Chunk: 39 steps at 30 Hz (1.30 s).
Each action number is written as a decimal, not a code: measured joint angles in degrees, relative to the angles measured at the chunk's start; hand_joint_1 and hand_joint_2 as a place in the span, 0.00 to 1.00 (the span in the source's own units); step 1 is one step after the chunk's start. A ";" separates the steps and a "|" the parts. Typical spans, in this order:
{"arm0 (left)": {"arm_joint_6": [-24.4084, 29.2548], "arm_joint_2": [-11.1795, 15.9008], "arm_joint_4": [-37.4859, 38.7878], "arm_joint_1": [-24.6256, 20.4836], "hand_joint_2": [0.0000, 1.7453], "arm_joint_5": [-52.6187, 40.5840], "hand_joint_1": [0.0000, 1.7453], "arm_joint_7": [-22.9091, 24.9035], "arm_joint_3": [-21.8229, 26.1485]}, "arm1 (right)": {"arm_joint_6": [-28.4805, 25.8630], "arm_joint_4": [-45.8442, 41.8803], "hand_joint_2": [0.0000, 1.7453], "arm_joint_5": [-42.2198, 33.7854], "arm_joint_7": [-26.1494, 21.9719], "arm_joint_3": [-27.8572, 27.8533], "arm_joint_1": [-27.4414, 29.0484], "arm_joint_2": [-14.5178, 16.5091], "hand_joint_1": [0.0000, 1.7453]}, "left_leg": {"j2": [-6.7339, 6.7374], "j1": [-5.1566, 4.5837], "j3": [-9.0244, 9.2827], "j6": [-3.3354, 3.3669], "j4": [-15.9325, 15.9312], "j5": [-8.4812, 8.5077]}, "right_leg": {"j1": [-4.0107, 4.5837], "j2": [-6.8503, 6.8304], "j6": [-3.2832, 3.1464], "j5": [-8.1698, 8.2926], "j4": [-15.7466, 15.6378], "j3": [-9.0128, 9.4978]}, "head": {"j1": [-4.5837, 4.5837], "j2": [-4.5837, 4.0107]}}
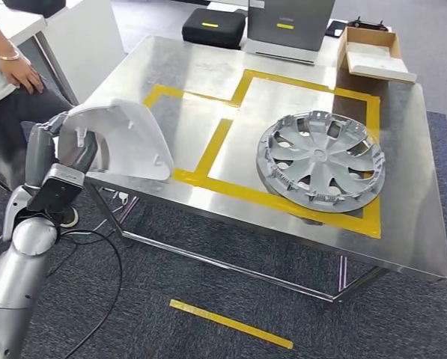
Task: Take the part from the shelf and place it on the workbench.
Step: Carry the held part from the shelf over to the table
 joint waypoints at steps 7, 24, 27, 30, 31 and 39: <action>-0.30 -0.63 0.85 -1.28 1.00 -0.40 1.00 0.22 -0.84 | 0.08 -0.01 1.00 0.05 0.02 0.01 -0.35 0.00 0.00 | -0.05 -0.06 0.34 -2.03 1.58 -2.18 | 0.00 0.08 -1.84 -0.69 -6.09 4.43 | -0.46 0.00; -0.98 -2.55 4.28 -4.36 1.00 -1.38 1.00 0.70 -4.16 | 0.19 0.03 1.00 0.14 0.09 0.08 -1.65 0.03 0.00 | -0.10 -0.37 -3.46 0.65 -0.98 3.94 | -0.13 0.11 0.82 -6.96 1.05 5.49 | -0.46 0.00; -1.18 -2.93 5.07 -4.35 1.00 -1.38 1.00 0.73 -4.72 | 0.24 0.07 1.00 0.12 0.14 0.08 -1.31 0.07 0.00 | -0.13 -0.39 -2.14 0.73 -0.99 2.66 | -0.16 0.08 1.05 -9.57 8.45 -1.21 | -0.48 0.00; -1.32 -3.19 5.96 -4.33 1.00 -1.38 1.00 0.81 -5.20 | 0.26 0.08 1.00 0.11 0.17 0.07 -1.04 0.09 0.00 | -0.15 -0.40 0.00 0.48 -1.02 0.89 | -0.16 0.04 0.76 -3.40 1.10 -1.20 | -0.45 0.00; -1.37 -3.27 6.31 -4.43 1.00 -1.38 1.00 0.87 -5.33 | 0.26 0.08 1.00 0.12 0.18 0.07 -0.99 0.09 0.00 | -0.16 -0.43 0.70 0.28 -0.97 0.28 | -0.09 -0.02 0.54 -0.83 -2.24 -0.49 | -0.45 0.00; -1.69 -3.75 10.10 -6.00 1.00 -2.17 1.00 2.41 -6.16 | 0.24 0.08 1.00 0.32 0.45 0.13 -1.33 0.07 0.00 | -0.14 -0.26 -3.39 -2.08 9.41 -0.99 | -0.04 0.02 -2.18 0.83 -6.53 3.81 | -0.56 0.00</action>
